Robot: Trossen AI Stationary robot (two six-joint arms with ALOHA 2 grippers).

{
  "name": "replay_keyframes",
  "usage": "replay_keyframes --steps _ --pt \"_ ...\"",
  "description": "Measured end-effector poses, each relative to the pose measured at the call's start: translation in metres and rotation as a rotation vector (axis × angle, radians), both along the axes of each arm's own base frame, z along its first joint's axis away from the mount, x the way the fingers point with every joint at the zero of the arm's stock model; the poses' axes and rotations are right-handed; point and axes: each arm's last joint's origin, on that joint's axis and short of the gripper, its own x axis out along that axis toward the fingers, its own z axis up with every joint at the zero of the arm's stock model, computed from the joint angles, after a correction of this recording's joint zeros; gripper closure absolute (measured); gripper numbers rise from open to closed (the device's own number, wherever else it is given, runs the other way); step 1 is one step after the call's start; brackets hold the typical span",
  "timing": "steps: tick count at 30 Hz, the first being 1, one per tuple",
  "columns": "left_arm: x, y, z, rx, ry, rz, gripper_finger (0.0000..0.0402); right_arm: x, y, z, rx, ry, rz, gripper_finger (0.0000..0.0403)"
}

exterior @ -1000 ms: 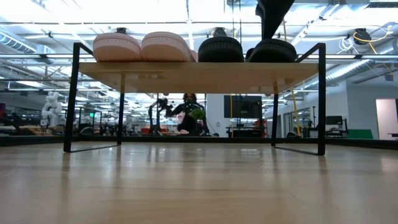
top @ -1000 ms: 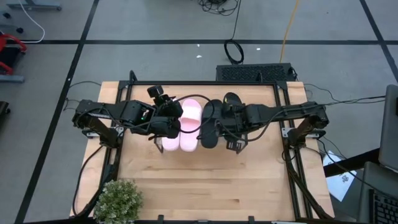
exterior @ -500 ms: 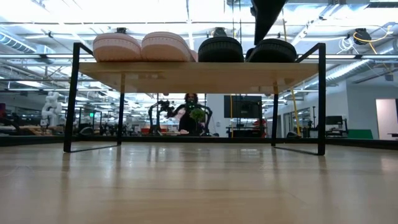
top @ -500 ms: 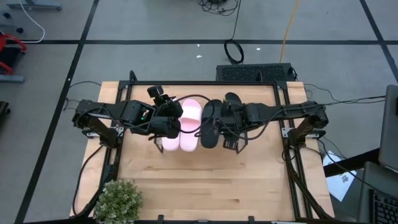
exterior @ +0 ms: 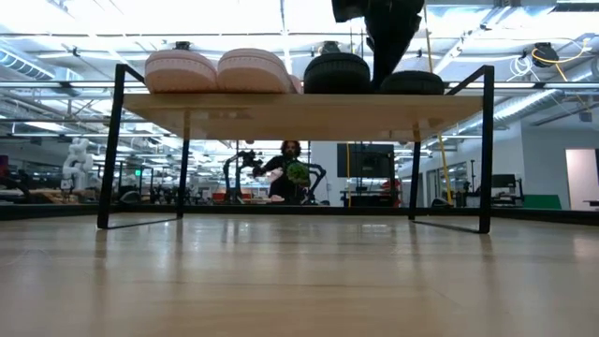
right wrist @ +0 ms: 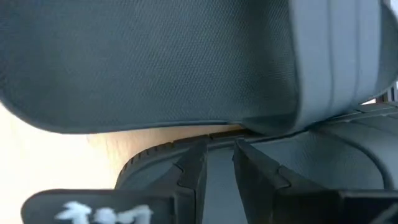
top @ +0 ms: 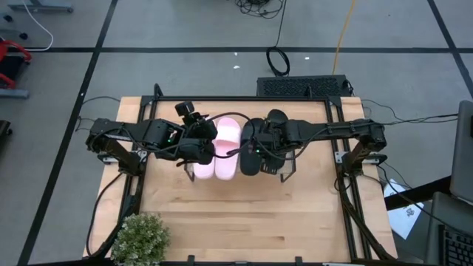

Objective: Pick and place slides into the shelf
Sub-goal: Put the black slipper on the shelf

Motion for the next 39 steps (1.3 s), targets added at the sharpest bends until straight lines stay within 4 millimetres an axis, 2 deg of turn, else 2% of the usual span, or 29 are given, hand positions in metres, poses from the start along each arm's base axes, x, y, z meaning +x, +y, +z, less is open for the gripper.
replay_keyframes --steps 11,17,20,27,32,39 --pt "0.0 -0.001 -0.001 -0.023 0.004 -0.011 0.025 -0.009 -0.002 -0.005 0.078 0.094 -0.07 0.0335" --pt "0.0 -0.001 -0.001 -0.024 0.002 -0.01 0.025 -0.016 0.003 -0.001 0.051 0.114 -0.07 0.0335" --pt "0.0 -0.001 -0.001 -0.024 0.002 -0.01 0.025 -0.021 0.007 0.01 -0.01 0.084 -0.056 0.0335" --pt "0.0 -0.001 0.0 -0.022 0.001 -0.011 0.025 -0.036 0.01 0.051 -0.155 -0.072 -0.03 0.0335" --pt "0.0 -0.001 0.0 -0.021 -0.001 -0.01 0.025 -0.036 -0.016 0.06 -0.184 -0.1 -0.059 0.0335" --pt "0.0 -0.001 0.0 -0.019 0.002 -0.012 0.025 -0.033 -0.071 0.06 -0.097 -0.131 -0.091 0.0335"
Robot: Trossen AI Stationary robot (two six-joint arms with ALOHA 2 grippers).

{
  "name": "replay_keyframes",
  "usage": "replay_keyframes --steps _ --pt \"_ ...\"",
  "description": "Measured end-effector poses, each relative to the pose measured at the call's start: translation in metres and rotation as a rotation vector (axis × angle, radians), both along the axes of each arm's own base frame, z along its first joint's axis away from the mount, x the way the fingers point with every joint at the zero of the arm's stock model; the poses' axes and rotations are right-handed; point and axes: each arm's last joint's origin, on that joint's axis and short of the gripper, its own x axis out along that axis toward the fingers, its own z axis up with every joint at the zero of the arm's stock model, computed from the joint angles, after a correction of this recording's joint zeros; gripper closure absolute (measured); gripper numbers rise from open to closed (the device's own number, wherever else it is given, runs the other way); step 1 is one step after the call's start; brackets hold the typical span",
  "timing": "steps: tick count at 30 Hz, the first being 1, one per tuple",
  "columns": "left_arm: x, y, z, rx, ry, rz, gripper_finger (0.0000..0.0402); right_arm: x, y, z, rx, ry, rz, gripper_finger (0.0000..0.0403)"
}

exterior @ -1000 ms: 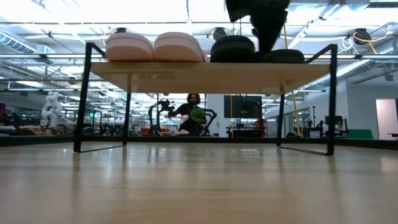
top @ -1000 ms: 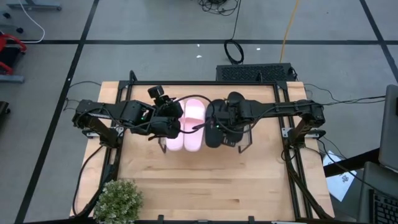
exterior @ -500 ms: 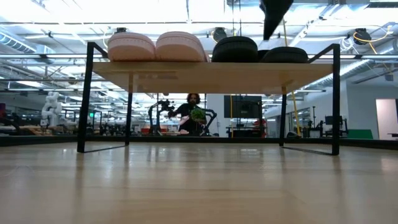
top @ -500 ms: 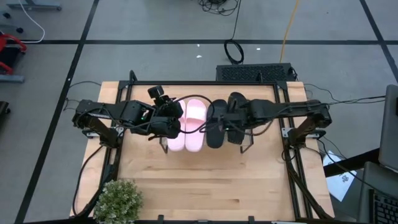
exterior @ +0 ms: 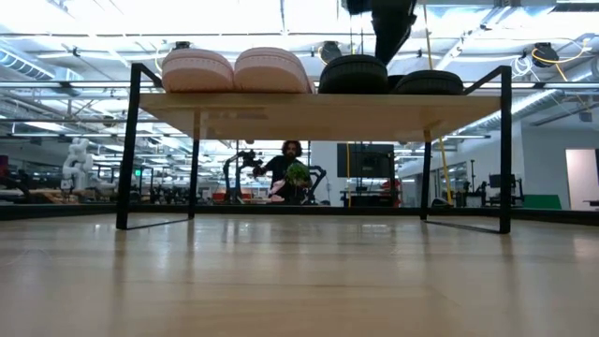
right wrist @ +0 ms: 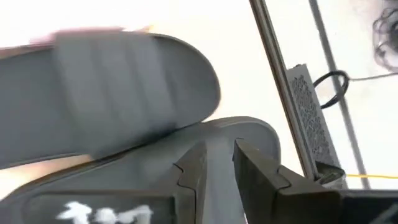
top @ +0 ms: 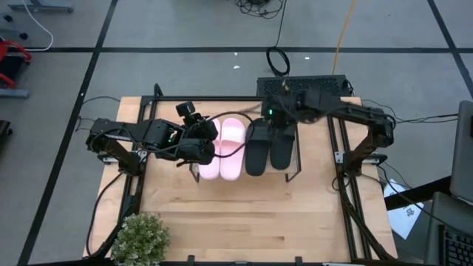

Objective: Pick and place slides into the shelf
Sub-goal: Put the black slipper on the shelf

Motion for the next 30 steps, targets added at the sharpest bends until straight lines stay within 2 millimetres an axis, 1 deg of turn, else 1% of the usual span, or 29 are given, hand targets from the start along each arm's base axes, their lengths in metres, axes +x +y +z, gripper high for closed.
replay_keyframes --steps 4,7,15,18,24,30 --pt "0.0 0.0 0.0 0.0 0.0 0.0 0.025 -0.006 -0.022 0.0 0.042 -0.001 -0.024 0.0335" --pt "0.0 0.0 0.0 0.0 0.0 0.0 0.025 -0.007 -0.03 -0.006 0.086 -0.003 -0.028 0.0335" --pt "0.0 0.0 0.0 0.0 0.0 0.0 0.025 -0.006 -0.039 -0.031 0.106 0.044 -0.021 0.0335" --pt "0.0 0.0 0.0 0.0 -0.001 0.001 0.025 -0.006 -0.042 -0.038 0.105 0.056 -0.02 0.0335" --pt "0.0 0.0 0.0 -0.002 -0.004 0.003 0.025 -0.003 -0.044 -0.043 0.136 0.03 -0.004 0.0335" --pt "0.0 0.0 0.0 -0.002 -0.004 0.003 0.025 -0.004 -0.042 -0.045 0.15 0.042 -0.011 0.0335"
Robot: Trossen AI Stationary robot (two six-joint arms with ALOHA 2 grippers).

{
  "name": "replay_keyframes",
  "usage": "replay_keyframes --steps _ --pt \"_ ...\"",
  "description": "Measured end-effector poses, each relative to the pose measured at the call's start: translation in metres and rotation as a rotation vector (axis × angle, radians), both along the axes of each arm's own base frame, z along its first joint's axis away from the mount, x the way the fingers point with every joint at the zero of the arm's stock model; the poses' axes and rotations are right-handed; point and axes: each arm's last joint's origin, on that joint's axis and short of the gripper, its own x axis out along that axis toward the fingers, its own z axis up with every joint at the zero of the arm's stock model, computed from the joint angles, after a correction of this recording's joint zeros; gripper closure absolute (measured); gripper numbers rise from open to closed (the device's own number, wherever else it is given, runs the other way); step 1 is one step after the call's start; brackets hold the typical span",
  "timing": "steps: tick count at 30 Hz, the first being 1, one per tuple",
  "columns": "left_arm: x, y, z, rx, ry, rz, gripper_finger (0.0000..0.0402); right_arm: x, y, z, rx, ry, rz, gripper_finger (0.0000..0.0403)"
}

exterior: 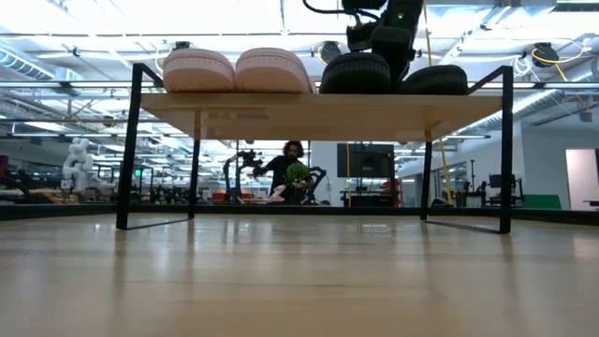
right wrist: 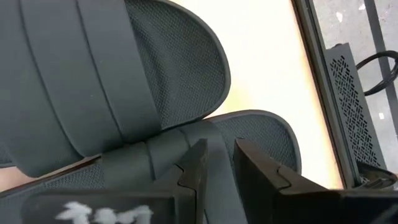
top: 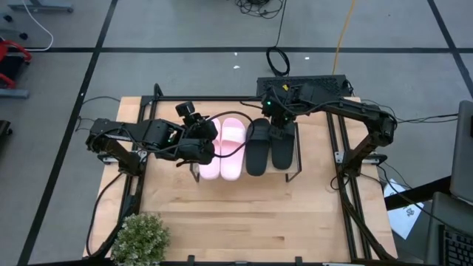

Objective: Pick and place slides into the shelf
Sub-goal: Put the black slipper on the shelf, then return to Home Position

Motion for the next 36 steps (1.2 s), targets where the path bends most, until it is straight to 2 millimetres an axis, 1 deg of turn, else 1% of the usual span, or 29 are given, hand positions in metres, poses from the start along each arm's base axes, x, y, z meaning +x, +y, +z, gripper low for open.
replay_keyframes --steps 3,7,11,18,24,29,32,36 --pt "0.0 0.0 0.0 0.0 -0.001 0.0 0.025 -0.001 0.0 0.002 -0.007 -0.002 -0.001 0.0335" --pt "0.0 0.0 0.0 -0.001 -0.004 0.001 0.025 -0.005 0.004 0.007 -0.071 0.005 -0.008 0.0335" --pt "0.0 0.0 0.0 -0.002 -0.005 0.001 0.025 -0.015 0.013 0.021 -0.095 -0.044 -0.01 0.0335" --pt "0.0 0.0 0.0 -0.006 -0.012 0.006 0.025 -0.037 0.031 0.044 -0.082 -0.131 -0.051 0.0335" --pt "0.0 0.0 0.0 -0.007 -0.013 0.007 0.025 -0.037 0.046 0.043 -0.056 -0.121 -0.046 0.0335" --pt "0.0 0.0 0.0 -0.005 -0.007 0.007 0.025 -0.037 0.062 0.043 -0.031 -0.104 -0.048 0.0335" --pt "-0.002 0.0 -0.001 0.002 0.019 0.005 0.025 -0.045 0.076 0.044 -0.017 -0.07 -0.064 0.0335" --pt "-0.007 0.003 -0.002 0.008 0.046 0.039 0.025 -0.062 0.098 0.046 -0.025 0.022 -0.096 0.0335"
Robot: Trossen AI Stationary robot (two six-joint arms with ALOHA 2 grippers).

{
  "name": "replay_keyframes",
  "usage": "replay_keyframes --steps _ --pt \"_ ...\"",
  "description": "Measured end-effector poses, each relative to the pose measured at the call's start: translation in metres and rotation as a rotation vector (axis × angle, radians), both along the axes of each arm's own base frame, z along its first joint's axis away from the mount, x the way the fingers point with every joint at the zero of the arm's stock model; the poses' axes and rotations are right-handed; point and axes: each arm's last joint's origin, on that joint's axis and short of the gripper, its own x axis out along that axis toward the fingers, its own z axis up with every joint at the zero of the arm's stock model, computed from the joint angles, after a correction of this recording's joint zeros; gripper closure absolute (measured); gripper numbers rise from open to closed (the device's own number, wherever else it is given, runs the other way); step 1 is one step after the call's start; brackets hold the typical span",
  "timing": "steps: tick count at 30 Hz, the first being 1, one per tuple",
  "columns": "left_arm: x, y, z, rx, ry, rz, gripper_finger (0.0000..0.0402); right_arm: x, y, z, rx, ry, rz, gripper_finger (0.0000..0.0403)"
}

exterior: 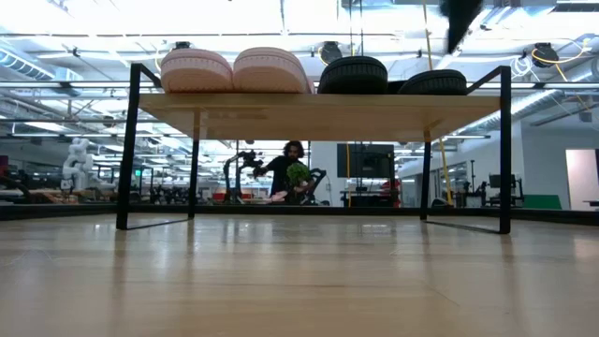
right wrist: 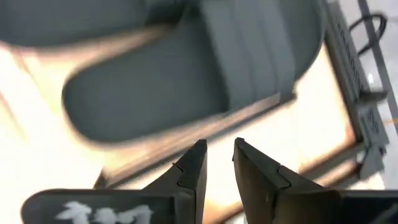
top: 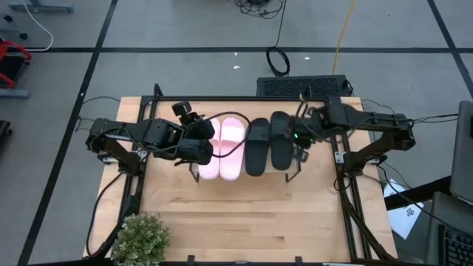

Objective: Pick and place slides into the shelf
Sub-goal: Return to Home Position

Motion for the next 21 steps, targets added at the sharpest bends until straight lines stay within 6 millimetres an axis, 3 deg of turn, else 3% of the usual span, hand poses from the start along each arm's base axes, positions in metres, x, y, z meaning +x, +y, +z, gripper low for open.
replay_keyframes --steps 7,11,16,21 --pt "-0.033 0.003 0.021 -0.105 -0.101 0.01 0.025 -0.035 0.031 0.021 -0.011 -0.135 0.029 0.0335" --pt "-0.073 0.002 0.043 -0.253 -0.193 -0.057 0.025 -0.068 0.038 0.038 -0.035 -0.266 0.024 0.0335" --pt "-0.125 -0.001 0.062 -0.366 -0.339 -0.086 0.025 -0.115 0.037 0.056 0.056 -0.448 0.028 0.0335" --pt "-0.173 -0.002 0.06 -0.454 -0.412 -0.199 0.025 -0.153 0.031 0.069 0.143 -0.607 0.103 0.0335"
